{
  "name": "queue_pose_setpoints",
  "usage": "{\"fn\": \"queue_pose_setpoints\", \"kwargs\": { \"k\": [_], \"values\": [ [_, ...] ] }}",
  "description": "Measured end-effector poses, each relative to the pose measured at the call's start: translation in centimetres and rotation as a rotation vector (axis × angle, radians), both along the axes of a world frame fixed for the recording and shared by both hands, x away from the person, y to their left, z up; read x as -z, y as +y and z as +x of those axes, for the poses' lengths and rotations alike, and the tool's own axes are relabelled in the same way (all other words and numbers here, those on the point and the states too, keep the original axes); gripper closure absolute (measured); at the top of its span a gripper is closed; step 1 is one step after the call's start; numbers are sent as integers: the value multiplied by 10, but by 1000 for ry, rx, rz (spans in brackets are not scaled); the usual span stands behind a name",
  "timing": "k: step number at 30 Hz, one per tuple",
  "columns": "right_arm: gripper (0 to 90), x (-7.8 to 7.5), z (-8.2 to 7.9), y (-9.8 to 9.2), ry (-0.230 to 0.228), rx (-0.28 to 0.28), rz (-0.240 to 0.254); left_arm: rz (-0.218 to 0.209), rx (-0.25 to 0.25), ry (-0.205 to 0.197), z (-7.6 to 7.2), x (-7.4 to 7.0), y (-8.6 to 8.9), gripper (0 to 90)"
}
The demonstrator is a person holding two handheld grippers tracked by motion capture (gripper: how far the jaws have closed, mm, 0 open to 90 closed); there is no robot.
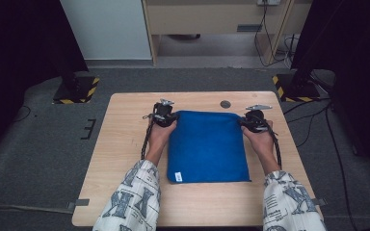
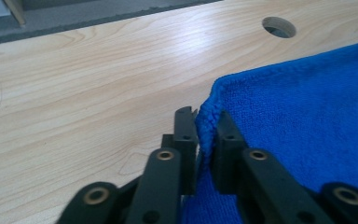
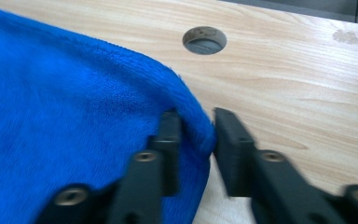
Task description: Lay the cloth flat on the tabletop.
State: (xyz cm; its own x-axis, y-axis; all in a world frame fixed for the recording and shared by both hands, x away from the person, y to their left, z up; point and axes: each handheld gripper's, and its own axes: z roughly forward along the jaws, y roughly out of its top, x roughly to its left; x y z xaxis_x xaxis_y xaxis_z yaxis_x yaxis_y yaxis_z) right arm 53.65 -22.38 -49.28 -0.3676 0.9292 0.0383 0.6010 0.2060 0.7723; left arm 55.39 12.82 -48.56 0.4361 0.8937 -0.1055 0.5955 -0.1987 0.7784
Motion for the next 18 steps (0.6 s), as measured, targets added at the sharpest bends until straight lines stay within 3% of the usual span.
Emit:
{"fn": "queue_pose_setpoints", "kwargs": {
  "k": [3,5,9,13,18],
  "values": [
    [494,0,2,1,-6,13,-9,10,-18,-8,1,2,1,580],
    [382,1,3,2,-10,13,-12,-6,-27,-11,2,2,2,459],
    [210,3,4,0,3,29,-16,-28,-19,-4,2,1,3,356],
    [174,3,3,-2,3,40,-30,13,-9,2,0,0,2,305],
    [193,2,-1,-6,-1,47,-23,-5,-13,0,0,-1,4,256]
  ]
}}
